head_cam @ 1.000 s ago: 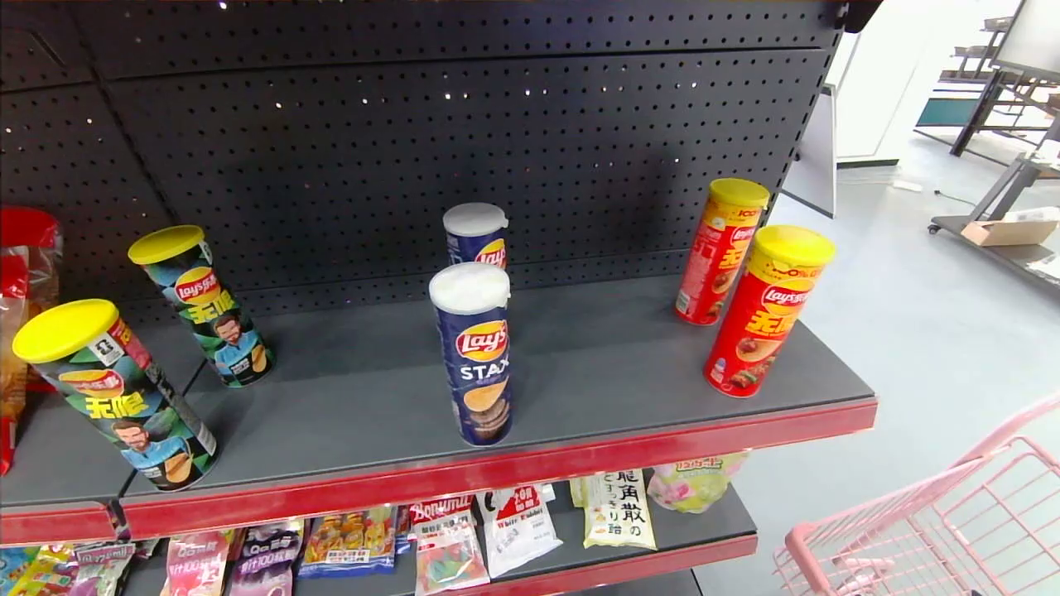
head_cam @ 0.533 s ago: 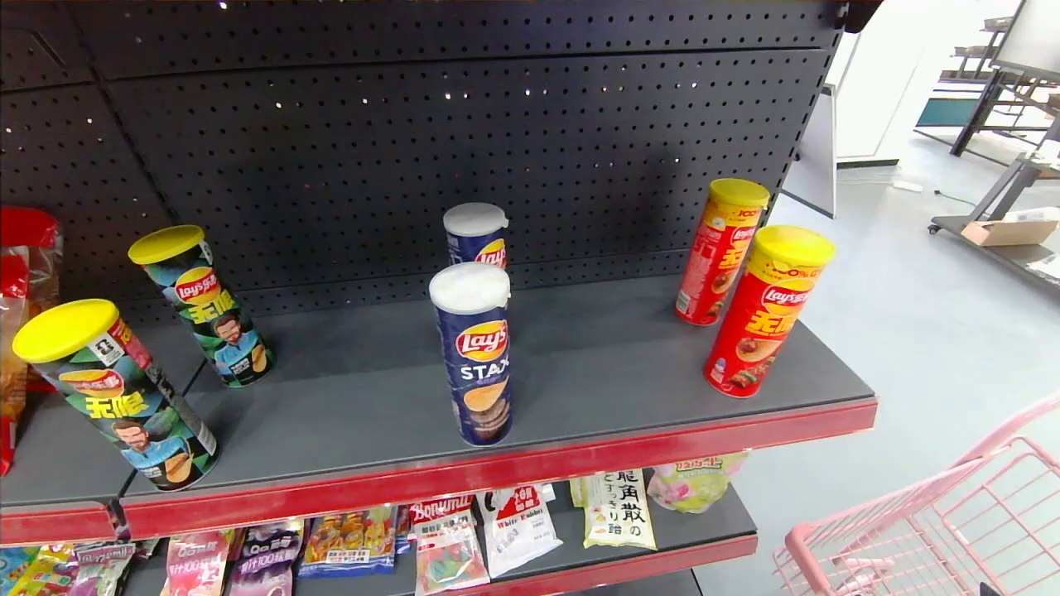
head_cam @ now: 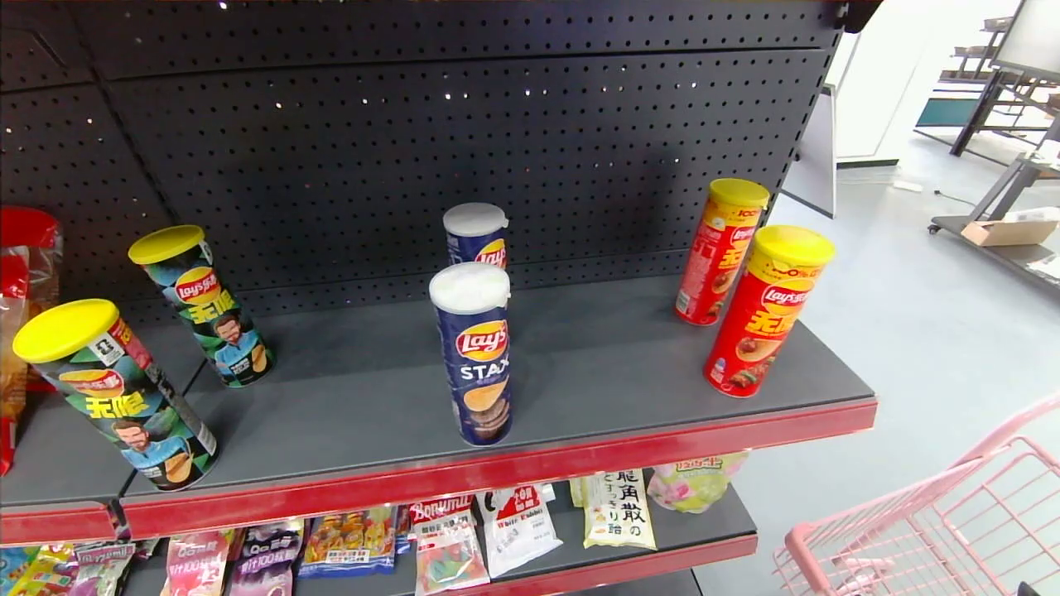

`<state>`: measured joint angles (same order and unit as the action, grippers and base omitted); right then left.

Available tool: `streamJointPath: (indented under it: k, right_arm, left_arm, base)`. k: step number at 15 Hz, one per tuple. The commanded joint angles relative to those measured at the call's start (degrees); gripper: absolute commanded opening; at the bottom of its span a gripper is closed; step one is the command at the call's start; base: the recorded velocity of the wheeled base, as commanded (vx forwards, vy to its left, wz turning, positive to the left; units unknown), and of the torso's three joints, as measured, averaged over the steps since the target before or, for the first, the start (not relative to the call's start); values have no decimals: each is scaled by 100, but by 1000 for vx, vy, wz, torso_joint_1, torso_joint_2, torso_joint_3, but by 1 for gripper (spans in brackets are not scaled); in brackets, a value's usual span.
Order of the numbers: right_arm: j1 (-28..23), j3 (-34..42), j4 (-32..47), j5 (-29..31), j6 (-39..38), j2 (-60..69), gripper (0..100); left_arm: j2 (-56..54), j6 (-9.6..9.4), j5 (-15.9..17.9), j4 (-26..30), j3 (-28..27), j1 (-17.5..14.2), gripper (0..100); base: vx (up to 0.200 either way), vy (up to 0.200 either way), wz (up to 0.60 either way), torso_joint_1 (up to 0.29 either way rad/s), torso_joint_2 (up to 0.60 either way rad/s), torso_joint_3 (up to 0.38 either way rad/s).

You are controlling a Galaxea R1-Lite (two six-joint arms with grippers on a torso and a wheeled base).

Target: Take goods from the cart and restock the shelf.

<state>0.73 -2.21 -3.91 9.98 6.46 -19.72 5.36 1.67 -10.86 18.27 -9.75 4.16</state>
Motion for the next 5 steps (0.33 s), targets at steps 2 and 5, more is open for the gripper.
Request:
streamJointPath:
  k: [2,5]
  right_arm:
    - [120,-192,497,-383,22,619,100]
    - [129,-166,558,-453,22,724,100]
  left_arm:
    - [9,-26,-30,10,0,-3,100]
    - [9,-53,-30,1,0,-3,100]
  base:
    - [0,0,0,0,0,0]
    - [0,0,0,0,0,0]
